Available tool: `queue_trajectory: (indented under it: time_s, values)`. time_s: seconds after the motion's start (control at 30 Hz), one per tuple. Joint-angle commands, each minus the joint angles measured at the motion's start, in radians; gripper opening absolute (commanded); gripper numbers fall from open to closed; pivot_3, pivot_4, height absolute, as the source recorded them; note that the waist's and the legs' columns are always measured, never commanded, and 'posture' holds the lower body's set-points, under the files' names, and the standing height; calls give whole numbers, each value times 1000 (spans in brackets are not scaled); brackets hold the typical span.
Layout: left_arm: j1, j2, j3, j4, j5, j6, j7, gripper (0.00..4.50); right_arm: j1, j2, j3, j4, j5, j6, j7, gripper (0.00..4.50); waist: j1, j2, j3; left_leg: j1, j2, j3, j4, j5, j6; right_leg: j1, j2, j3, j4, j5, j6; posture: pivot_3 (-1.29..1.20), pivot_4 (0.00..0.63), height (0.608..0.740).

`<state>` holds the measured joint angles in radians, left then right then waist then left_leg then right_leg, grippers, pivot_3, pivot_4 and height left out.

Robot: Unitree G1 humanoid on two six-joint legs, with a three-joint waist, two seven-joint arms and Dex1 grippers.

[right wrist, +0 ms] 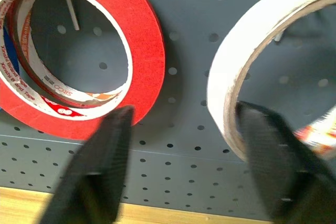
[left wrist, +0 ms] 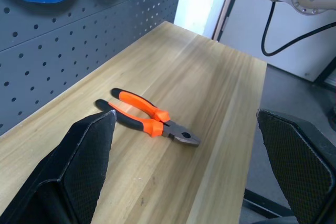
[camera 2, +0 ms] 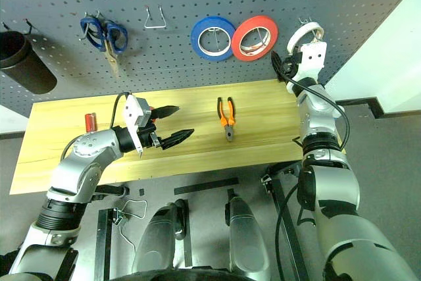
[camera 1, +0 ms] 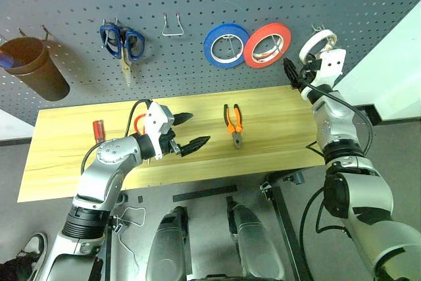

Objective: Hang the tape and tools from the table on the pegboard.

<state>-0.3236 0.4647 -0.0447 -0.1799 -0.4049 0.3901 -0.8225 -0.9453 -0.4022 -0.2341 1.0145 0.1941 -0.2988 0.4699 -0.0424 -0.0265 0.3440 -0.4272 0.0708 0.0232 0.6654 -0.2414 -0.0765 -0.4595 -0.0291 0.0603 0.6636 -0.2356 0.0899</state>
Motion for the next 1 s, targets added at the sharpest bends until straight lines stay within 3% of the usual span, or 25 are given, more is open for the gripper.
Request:
queue_trajectory:
  time_s: [0.03, 0.43, 0.57, 0.8, 1.0]
  values:
    - [4, -5, 5, -44, -13, -7, 4, 4500, 17, -14, 13, -43, -14, 7, 14, 4468, 0, 0, 0, 0, 0, 0, 0, 0, 0, 0, 0, 0, 0, 0, 0, 48, 258, 721]
    - [54, -4, 7, -80, -13, -3, 16, 4500, 266, 39, 23, -372, 28, 141, 28, 4468, 1, 0, 0, 0, 0, 0, 0, 0, 0, 0, 0, 0, 0, 0, 0, 45, 264, 721]
    - [70, 3, 12, -95, -17, 3, 22, 4500, 443, 60, 63, -701, 62, 319, 21, 4468, 4, 0, 0, 0, 0, -1, -1, 0, 0, 0, 0, 0, 0, 0, 0, 45, 268, 721]
    - [98, 7, 9, -114, -10, 28, 42, 4500, 623, 94, 162, -1079, 39, 634, -86, 4468, 2, 0, 0, 0, 0, -1, 0, 0, 0, 0, 0, 0, 0, 0, 0, 27, 281, 721]
    - [110, 38, -38, -89, 67, 61, 80, 4500, 593, 225, 276, -1198, -46, 891, -278, 4468, -2, 0, 0, 0, 0, -1, -1, 0, 0, -1, 1, 1, 1, 0, 0, 17, 299, 721]
